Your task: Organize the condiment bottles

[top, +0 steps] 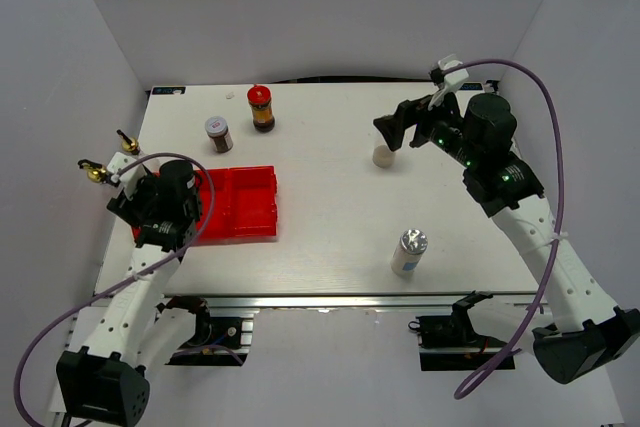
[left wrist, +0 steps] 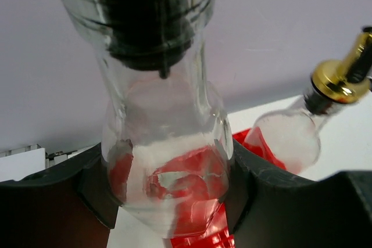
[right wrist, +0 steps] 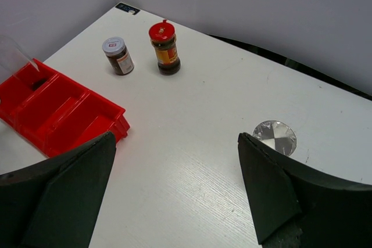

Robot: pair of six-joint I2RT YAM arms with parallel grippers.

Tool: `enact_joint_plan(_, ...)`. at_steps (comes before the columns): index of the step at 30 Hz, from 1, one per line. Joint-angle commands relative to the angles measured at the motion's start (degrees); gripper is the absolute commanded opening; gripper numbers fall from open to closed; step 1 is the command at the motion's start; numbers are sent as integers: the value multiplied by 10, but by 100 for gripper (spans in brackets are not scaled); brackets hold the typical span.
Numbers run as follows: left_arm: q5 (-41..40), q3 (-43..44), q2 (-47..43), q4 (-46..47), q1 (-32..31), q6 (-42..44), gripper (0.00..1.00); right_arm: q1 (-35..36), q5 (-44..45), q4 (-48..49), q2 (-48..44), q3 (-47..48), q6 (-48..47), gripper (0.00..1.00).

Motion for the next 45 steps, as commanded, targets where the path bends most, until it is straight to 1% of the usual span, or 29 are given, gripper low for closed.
enact_joint_plan(1,-7,12,9,63,27,3,0,-6,-14,41,-3,-3,-4,89)
enact_joint_plan(3,7,3,18,86,36,11,0,-9,-11,41,-1,-4,-5,90)
enact_joint_plan(7,18,-5,39,97,50,-19,0,-12,-3,43,-2,-5,-5,89)
enact_joint_plan(9,18,-9,51,99,53,-44,0,-12,-13,50,-4,-9,-11,89)
enact_joint_plan(13,33,-28,76,138,54,-46,0,-12,-26,49,1,-7,-10,89)
enact_joint_plan(18,-30,-24,112,115,54,-111,0,-13,-38,50,6,-7,-21,89)
enact_joint_plan(20,-49,-38,120,127,54,-125,0,-13,-47,55,9,-8,-23,89)
enact_joint_plan(22,-54,-57,125,164,54,-124,0,-13,-52,53,15,-6,-26,89)
enact_joint_plan(24,-58,-63,142,180,54,-127,0,-13,-57,54,19,-6,-32,89)
enact_joint_plan(26,-60,-47,166,135,54,-149,0,-13,-57,48,24,0,-38,89)
enact_joint_plan(27,-79,-38,176,72,54,-206,4,-12,-54,46,25,1,-38,89)
enact_joint_plan(28,-90,-28,185,35,55,-240,6,-13,-52,44,26,4,-38,90)
enact_joint_plan(29,-109,-12,203,-18,55,-293,12,-12,-52,44,26,3,-38,89)
enact_joint_plan(31,-119,0,221,-52,54,-329,14,-13,-53,44,26,3,-38,89)
enact_joint_plan(34,-119,10,256,-64,54,-345,17,-12,-54,45,25,3,-38,90)
enact_joint_plan(35,-115,18,263,-71,55,-350,24,-13,-53,44,25,4,-38,90)
enact_joint_plan(36,-112,25,275,-98,54,-374,42,-13,-53,43,25,5,-38,89)
enact_joint_plan(37,-106,31,279,-116,55,-388,49,-12,-53,42,25,6,-38,89)
enact_joint_plan(38,-103,38,283,-133,55,-404,58,-12,-53,41,26,7,-38,89)
enact_joint_plan(39,-102,47,285,-161,55,-431,70,-13,-53,38,26,9,-38,89)
enact_joint_plan(40,-100,52,287,-172,55,-438,88,-13,-53,37,27,11,-38,89)
enact_joint_plan(41,-95,57,286,-181,54,-448,94,-13,-53,35,27,12,-38,89)
enact_joint_plan(42,-92,63,285,-195,54,-451,97,-13,-53,35,28,13,-38,89)
enact_joint_plan(45,-79,67,268,-206,55,-447,98,-14,-53,33,30,14,-38,89)
